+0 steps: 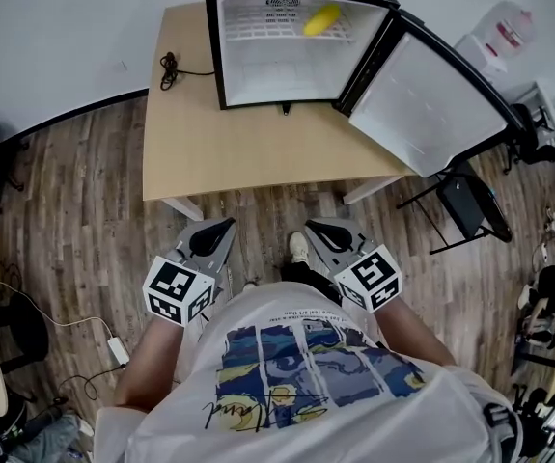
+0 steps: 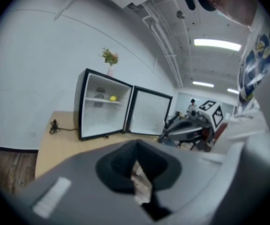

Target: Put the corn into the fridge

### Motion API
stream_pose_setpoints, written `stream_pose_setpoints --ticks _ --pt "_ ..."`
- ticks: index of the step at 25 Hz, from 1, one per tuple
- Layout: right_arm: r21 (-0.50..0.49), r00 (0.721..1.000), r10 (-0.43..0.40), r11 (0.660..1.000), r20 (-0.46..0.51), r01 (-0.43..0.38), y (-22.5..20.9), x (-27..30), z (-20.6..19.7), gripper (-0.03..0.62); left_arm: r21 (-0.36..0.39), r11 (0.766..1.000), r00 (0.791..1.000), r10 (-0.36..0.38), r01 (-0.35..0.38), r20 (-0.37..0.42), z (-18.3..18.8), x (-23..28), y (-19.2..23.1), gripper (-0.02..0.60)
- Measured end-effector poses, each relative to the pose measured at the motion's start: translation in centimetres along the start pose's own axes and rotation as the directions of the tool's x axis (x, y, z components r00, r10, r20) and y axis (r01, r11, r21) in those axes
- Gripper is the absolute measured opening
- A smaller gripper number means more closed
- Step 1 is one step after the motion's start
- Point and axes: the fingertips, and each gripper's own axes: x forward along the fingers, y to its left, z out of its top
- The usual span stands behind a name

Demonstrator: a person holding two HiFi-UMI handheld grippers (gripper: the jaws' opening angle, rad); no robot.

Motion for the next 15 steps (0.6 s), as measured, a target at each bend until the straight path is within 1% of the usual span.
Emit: stream_pose_setpoints --ticks 8,15 --pt "-0.015 1.0 -0.009 1.0 -0.007 0.008 2.6 -0.9 -0.6 0.013 -0.002 1.0 1.0 -0.026 0.026 0.003 -1.7 -1.9 -1.4 0.008" --pt "-0.033 1.0 -0.014 0.999 0.012 0.014 4.4 -1.7 -0.7 0.012 -0.002 0.999 0.999 -0.036 0.036 0.018 -2.4 -3.2 -2.7 0.008"
